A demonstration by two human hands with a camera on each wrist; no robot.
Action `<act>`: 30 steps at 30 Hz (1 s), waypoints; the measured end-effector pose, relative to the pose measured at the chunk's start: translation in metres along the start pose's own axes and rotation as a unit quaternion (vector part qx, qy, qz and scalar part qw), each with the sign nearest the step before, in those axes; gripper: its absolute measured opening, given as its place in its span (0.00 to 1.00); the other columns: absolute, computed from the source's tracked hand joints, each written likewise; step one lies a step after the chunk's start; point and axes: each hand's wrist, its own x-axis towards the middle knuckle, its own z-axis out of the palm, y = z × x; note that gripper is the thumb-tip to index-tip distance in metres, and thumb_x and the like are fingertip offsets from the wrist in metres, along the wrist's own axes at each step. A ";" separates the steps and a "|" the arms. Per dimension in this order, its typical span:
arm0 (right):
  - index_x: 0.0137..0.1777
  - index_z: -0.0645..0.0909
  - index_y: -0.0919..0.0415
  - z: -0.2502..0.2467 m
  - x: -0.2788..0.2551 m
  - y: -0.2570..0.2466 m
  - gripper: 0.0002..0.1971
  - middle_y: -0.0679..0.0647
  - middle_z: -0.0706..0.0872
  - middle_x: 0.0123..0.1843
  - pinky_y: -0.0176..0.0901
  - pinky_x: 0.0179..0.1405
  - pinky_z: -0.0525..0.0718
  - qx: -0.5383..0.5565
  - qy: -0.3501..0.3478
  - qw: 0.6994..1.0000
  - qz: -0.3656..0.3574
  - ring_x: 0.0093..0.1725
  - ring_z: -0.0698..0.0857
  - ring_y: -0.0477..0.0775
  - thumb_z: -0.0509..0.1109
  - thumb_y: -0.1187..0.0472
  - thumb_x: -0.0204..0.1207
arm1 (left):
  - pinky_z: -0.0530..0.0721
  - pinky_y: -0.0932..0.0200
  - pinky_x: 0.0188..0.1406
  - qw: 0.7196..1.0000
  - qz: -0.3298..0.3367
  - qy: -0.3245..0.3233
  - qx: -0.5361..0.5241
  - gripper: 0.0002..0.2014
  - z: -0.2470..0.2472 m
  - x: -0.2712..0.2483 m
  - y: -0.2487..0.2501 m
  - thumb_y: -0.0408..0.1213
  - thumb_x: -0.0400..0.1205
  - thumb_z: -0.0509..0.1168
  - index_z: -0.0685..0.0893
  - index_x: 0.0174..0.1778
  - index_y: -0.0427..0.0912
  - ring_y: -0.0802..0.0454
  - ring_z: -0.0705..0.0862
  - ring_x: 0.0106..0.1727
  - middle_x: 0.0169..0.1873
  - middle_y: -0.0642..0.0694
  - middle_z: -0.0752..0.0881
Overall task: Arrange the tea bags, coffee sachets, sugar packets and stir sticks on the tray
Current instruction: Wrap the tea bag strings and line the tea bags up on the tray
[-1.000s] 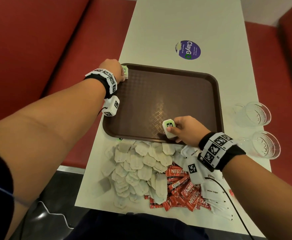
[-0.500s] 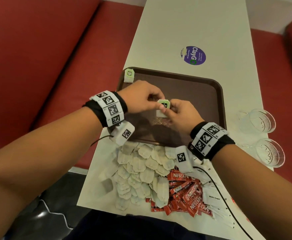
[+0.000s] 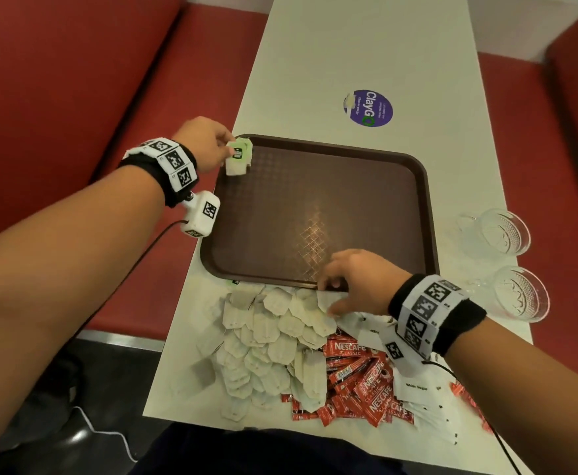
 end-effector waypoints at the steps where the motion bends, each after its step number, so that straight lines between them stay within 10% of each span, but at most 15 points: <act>1: 0.59 0.83 0.41 0.003 -0.002 0.000 0.18 0.41 0.79 0.52 0.46 0.58 0.82 -0.014 -0.011 1.000 -0.003 0.58 0.78 0.45 0.80 0.44 0.70 | 0.79 0.60 0.47 1.000 -0.012 -0.003 0.023 0.10 0.002 0.006 -0.004 0.40 0.83 0.71 0.89 0.59 0.46 0.51 0.88 0.45 0.41 0.49 0.89; 7: 0.67 0.82 0.38 0.017 0.000 0.004 0.22 0.42 0.74 0.51 0.46 0.56 0.80 -0.043 0.007 0.999 -0.019 0.54 0.69 0.44 0.77 0.52 0.73 | 0.84 0.53 0.61 0.997 -0.049 0.020 0.062 0.13 0.019 0.034 -0.008 0.43 0.80 0.73 0.90 0.60 0.47 0.46 0.87 0.56 0.54 0.47 0.90; 16: 0.54 0.89 0.47 0.019 0.003 0.008 0.09 0.38 0.84 0.46 0.45 0.51 0.84 0.015 0.062 0.998 -0.026 0.46 0.83 0.45 0.71 0.54 0.76 | 0.84 0.51 0.55 0.991 -0.054 0.059 0.104 0.11 0.028 0.046 0.007 0.44 0.78 0.73 0.86 0.56 0.49 0.42 0.85 0.57 0.55 0.46 0.88; 22: 0.50 0.88 0.48 0.010 0.006 0.010 0.04 0.40 0.84 0.37 0.34 0.39 0.79 0.098 0.099 0.990 -0.003 0.35 0.80 0.38 0.75 0.56 0.77 | 0.84 0.54 0.49 0.984 0.001 -0.041 0.172 0.06 0.039 0.044 0.023 0.46 0.79 0.74 0.87 0.45 0.50 0.47 0.86 0.49 0.46 0.48 0.90; 30: 0.43 0.86 0.50 0.003 0.001 0.001 0.03 0.45 0.87 0.37 0.33 0.35 0.82 0.188 0.112 0.976 0.000 0.34 0.82 0.41 0.76 0.58 0.76 | 0.83 0.54 0.57 0.991 0.113 -0.013 0.075 0.11 0.023 -0.015 0.055 0.50 0.82 0.69 0.87 0.56 0.50 0.52 0.86 0.52 0.47 0.55 0.88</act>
